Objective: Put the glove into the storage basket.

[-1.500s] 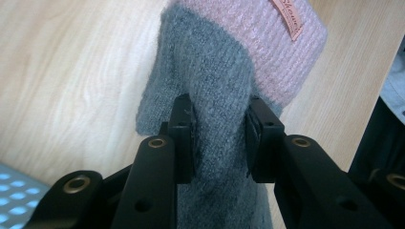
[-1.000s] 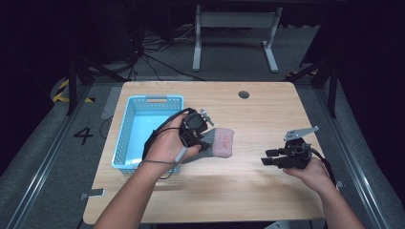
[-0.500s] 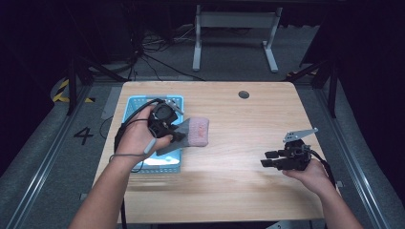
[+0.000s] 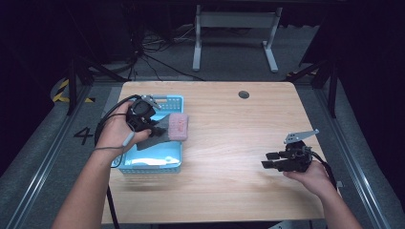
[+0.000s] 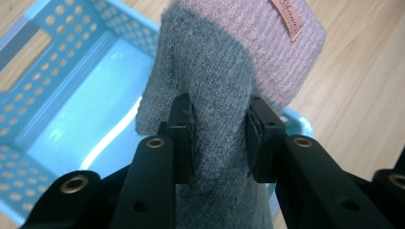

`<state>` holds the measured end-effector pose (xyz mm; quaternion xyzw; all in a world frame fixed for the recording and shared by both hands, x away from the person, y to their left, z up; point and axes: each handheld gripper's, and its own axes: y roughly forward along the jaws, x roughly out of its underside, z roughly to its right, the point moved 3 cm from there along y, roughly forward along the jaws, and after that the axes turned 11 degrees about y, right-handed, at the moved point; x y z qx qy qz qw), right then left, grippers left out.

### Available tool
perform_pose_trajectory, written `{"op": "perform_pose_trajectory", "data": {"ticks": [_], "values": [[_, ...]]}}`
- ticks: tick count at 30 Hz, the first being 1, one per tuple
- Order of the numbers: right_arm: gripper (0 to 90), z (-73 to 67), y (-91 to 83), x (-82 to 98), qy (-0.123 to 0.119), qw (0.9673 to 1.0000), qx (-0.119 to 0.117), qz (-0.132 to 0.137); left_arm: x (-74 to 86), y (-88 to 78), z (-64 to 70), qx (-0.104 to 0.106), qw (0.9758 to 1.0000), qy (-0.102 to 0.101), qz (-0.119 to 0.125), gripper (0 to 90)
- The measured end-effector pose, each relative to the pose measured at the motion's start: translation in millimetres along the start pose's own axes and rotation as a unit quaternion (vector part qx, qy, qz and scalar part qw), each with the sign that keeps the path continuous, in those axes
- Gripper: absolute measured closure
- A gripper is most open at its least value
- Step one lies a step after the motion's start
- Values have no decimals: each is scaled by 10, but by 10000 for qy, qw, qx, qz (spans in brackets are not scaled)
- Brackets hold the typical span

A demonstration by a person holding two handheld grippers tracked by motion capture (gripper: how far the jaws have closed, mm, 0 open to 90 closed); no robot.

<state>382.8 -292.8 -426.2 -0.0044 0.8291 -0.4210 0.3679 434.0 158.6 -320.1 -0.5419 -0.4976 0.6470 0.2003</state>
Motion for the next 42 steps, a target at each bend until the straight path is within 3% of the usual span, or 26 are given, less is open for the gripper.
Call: {"op": "perform_pose_trajectory", "data": {"ticks": [7,11,16,21,26,35,42], "values": [[518,9,1,-25,-18,10000,-17,26,185,29,-101,38,9999,-101,-118,680],[518,-7,30,-60,-78,10000,-59,7,289,126,-199,57,9992,-276,-279,681],[517,-21,80,-94,-125,9998,-118,-50,350,302,-283,94,9982,-351,-478,683],[515,-36,84,-102,-155,9998,-130,-34,414,422,-367,210,9977,-435,-472,683],[514,-27,86,-90,-91,9999,-113,-29,475,550,-449,181,9967,-557,-568,682],[511,-31,97,-63,-49,9999,-85,-52,460,770,-511,369,9960,-398,-707,680],[509,-25,98,-58,-8,9999,-97,-58,474,891,-521,313,9948,-377,-894,675]]}}
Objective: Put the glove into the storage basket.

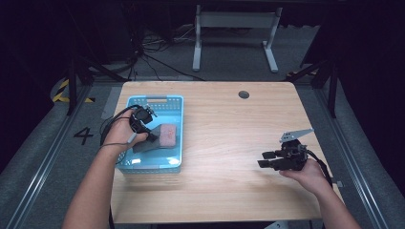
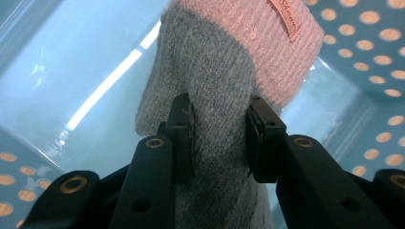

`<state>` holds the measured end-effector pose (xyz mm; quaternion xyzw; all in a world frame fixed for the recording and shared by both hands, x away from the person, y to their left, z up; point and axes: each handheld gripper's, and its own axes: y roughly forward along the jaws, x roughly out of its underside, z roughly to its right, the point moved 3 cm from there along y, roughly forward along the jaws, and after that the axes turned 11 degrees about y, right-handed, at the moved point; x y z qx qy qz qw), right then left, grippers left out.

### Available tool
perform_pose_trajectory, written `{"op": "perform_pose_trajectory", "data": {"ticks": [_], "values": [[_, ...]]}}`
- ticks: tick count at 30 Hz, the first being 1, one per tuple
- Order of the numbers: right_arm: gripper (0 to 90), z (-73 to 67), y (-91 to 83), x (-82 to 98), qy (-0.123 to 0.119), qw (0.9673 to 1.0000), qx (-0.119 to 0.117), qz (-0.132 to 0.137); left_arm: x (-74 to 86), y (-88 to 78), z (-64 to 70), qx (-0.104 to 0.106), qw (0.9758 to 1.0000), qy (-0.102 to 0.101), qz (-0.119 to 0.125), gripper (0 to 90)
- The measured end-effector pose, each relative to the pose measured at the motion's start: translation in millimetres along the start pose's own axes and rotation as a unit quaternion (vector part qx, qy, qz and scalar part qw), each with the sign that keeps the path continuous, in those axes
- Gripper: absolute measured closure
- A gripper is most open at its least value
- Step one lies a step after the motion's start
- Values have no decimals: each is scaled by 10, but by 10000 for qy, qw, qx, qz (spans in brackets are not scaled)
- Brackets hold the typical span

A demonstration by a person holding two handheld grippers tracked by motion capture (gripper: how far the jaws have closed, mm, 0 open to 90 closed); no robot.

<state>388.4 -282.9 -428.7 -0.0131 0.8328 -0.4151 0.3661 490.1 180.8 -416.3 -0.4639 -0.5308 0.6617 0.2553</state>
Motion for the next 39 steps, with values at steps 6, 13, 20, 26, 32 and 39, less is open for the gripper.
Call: {"op": "perform_pose_trajectory", "data": {"ticks": [6,13,20,26,32,39], "values": [[508,-2,-7,3,-8,10000,-13,16,5,64,-29,-109,9999,-11,-110,641],[506,-2,-20,-9,-55,10000,-14,28,23,4,-38,-514,9987,-43,61,458],[502,-20,3,-77,-162,9998,-40,57,-11,-234,191,-708,9964,113,449,450],[505,-34,25,-115,-232,9997,-67,48,-80,-391,441,-653,9953,271,656,484],[506,-42,5,-92,-235,9997,-45,48,-125,-550,785,-438,9928,409,1033,525],[505,-32,-41,-53,-204,9998,15,59,-130,-648,1174,-200,9893,499,1359,544]]}}
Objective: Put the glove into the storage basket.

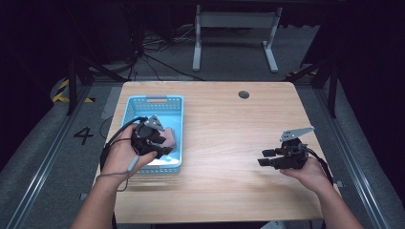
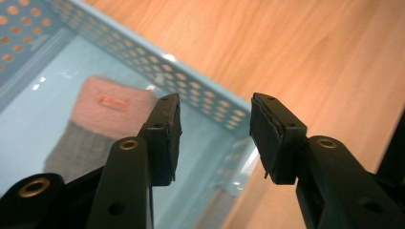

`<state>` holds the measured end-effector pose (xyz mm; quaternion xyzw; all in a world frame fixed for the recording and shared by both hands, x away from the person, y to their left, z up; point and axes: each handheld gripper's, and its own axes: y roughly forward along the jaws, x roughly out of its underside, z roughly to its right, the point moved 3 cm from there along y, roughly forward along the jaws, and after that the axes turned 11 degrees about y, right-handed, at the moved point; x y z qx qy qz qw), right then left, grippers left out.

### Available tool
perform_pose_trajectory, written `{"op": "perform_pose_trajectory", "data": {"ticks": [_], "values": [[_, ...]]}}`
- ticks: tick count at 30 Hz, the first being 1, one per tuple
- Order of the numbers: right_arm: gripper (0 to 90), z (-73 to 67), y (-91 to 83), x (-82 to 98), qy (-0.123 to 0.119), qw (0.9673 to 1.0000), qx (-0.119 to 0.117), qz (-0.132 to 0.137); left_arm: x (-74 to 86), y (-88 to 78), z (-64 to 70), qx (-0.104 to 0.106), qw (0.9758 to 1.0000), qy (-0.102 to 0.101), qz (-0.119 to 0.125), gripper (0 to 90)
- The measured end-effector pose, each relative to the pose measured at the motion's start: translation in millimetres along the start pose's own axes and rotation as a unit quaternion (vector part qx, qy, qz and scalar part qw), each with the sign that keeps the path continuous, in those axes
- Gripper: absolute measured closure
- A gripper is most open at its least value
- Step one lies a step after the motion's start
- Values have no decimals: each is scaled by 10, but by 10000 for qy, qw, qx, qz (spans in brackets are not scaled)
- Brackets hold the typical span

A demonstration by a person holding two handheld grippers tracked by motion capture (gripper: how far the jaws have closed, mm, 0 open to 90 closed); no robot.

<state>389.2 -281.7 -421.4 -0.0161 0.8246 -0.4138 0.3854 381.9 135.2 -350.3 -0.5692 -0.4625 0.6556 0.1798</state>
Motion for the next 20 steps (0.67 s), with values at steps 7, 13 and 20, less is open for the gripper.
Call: {"op": "perform_pose_trajectory", "data": {"ticks": [7,13,20], "values": [[505,4,0,16,-5,10000,1,-15,20,71,345,215,9994,20,265,530],[504,5,14,21,-11,10000,-22,-21,131,211,499,330,9987,-57,383,504],[495,29,49,21,-19,9999,110,-33,189,252,537,345,9984,-223,381,478]]}}
